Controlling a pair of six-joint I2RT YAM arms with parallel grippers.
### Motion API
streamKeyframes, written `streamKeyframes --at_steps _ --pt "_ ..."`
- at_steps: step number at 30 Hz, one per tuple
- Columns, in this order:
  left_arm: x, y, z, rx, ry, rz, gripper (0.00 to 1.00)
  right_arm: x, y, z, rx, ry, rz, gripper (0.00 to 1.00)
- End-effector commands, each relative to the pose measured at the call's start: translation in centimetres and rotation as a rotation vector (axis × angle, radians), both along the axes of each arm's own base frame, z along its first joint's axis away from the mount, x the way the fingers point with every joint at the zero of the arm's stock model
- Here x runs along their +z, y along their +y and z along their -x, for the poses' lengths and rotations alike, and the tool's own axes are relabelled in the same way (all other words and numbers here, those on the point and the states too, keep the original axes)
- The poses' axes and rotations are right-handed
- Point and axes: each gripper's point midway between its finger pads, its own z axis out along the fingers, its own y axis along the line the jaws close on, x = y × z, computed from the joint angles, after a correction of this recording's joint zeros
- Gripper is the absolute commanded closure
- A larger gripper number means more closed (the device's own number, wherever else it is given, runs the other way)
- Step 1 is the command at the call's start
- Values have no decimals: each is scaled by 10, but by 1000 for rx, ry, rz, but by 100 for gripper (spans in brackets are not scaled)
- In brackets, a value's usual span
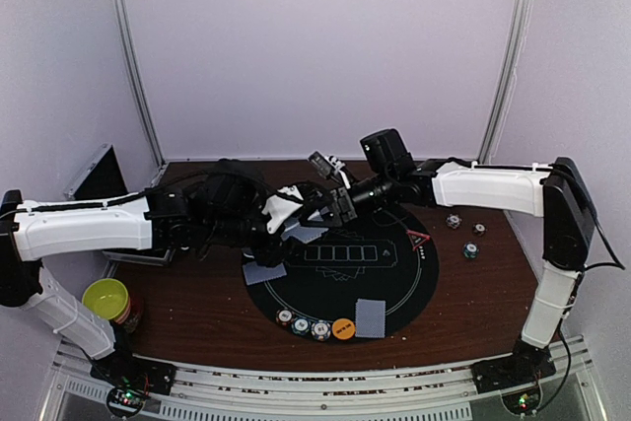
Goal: Distribute texas hold em gaming equipment
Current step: Pick up the face-down deck piles from the face-down deck piles.
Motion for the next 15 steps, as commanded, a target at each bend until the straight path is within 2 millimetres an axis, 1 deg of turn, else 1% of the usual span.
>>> streamKeyframes --at_steps 1,5,10,15 --pt "27 -12 0 -26 -53 87 40 -14 -19 -19 -75 -16 78 55" --pt "27 -12 -1 -24 -54 87 40 -4 -23 -16 -57 -24 60 60" --pt "26 -11 -1 -21 -56 82 40 12 -26 -7 -25 -41 35 63" --pt "25 -11 -2 -19 -56 80 40 22 -30 1 1 -46 21 67"
